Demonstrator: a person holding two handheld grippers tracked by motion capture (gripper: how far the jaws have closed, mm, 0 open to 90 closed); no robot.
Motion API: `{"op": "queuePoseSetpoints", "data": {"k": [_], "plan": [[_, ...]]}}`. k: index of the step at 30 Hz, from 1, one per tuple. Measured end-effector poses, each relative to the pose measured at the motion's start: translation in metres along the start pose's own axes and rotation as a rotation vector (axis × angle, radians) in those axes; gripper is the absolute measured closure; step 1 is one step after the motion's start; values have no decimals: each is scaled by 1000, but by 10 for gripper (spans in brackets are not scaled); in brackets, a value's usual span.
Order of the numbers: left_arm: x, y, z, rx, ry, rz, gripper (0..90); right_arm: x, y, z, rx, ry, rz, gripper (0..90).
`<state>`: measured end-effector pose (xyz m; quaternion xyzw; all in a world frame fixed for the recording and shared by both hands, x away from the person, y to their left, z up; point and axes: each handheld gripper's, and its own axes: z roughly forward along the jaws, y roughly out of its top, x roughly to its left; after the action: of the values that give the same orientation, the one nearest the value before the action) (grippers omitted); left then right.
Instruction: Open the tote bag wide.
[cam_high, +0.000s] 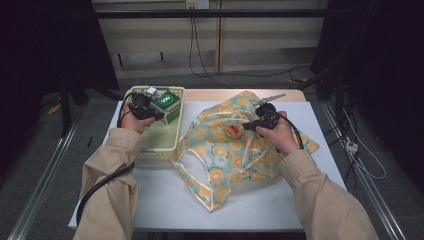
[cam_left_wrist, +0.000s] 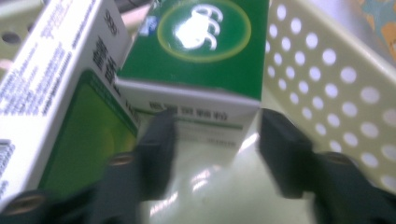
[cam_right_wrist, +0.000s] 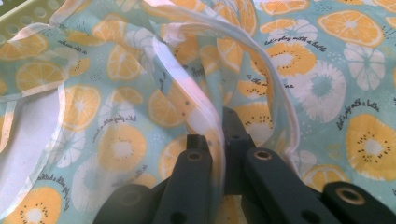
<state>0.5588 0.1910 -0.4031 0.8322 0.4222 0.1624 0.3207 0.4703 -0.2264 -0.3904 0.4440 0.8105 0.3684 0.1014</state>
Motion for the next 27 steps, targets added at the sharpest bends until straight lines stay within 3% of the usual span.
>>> {"op": "queuePoseSetpoints", "data": {"k": [1,5,11,15,16,18,20,22,25,27], "plan": [[0,0,0,7,5,-2,684,0,0,0,0,-2,1,899],[-2,4,2,-13,-5,-35,889,0,0,1,0,0,1,899],[-22,15,6,-31,-61,-20,900,0,0,-1,-1,0,3,899],[-25,18,5,-40,-65,-19,900,1,0,0,2,-1,1,899],[-24,18,3,-35,-51,-29,862,1,0,0,2,3,2,899],[-21,17,-1,-26,-33,-57,644,2,0,0,1,3,-2,899],[-17,15,-5,-14,-15,-66,565,2,0,0,-2,4,-4,899],[-13,14,-9,-14,31,-76,369,2,0,0,-1,4,-3,899],[-9,14,-10,-17,73,-71,234,2,0,0,1,5,-1,899],[-8,17,-6,-24,87,-45,132,2,0,1,4,4,0,899]]}}
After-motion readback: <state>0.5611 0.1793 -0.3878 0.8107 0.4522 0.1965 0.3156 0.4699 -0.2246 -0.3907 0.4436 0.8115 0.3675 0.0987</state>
